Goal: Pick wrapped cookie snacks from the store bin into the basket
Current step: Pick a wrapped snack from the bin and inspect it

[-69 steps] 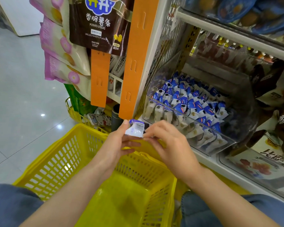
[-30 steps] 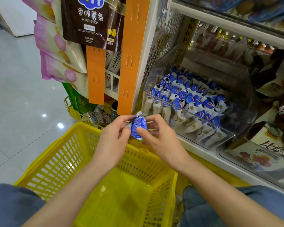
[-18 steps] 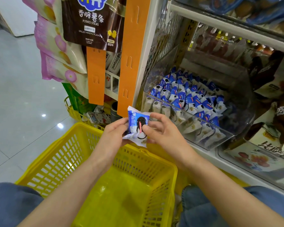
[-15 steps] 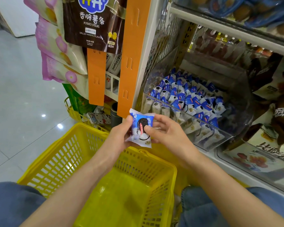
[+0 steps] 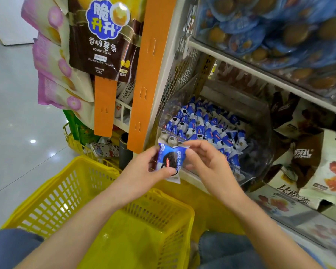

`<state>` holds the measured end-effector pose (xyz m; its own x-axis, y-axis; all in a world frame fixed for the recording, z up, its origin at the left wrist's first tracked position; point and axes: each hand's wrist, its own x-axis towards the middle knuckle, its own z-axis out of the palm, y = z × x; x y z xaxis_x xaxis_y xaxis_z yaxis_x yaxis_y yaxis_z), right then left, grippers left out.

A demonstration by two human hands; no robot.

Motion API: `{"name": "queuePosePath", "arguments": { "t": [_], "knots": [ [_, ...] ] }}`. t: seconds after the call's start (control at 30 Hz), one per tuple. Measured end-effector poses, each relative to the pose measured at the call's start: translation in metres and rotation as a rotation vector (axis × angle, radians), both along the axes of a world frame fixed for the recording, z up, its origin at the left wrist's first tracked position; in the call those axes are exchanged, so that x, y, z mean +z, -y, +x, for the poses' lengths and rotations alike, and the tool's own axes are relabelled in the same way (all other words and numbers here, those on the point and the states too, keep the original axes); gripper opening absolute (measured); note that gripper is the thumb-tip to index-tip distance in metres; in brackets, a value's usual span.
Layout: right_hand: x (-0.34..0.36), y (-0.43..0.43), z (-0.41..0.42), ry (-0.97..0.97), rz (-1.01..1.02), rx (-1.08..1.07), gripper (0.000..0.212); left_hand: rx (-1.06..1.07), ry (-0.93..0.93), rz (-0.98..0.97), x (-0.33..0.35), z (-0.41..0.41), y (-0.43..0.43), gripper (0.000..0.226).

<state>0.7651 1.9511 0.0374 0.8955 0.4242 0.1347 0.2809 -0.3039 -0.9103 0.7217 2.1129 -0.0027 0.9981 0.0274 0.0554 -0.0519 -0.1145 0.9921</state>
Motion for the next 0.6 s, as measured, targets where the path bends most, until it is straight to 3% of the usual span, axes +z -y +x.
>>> {"name": "queuePosePath", "arguments": {
  "t": [0.1, 0.17, 0.3, 0.47, 0.53, 0.6],
  "knots": [
    [0.022, 0.023, 0.027, 0.165, -0.111, -0.097, 0.013, -0.026, 0.026, -0.069, 0.015, 0.011, 0.0, 0.026],
    [0.032, 0.037, 0.051, 0.279, -0.314, -0.186, 0.013, -0.033, 0.027, -0.093, 0.022, 0.018, 0.001, 0.027],
    [0.034, 0.059, 0.087, 0.23, -0.805, -0.111, 0.019, -0.041, -0.001, -0.115, 0.019, 0.026, 0.005, 0.028],
    [0.026, 0.062, 0.106, 0.115, -1.213, 0.062, 0.045, -0.012, -0.072, -0.146, 0.001, 0.029, 0.007, 0.023],
    [0.024, 0.061, 0.112, 0.098, -1.256, 0.061, 0.046, -0.006, -0.105, -0.151, -0.003, 0.032, 0.008, 0.022],
    [0.021, 0.06, 0.115, 0.081, -1.188, 0.02, 0.032, -0.018, -0.11, -0.176, -0.003, 0.035, 0.01, 0.022]
  ]
}}
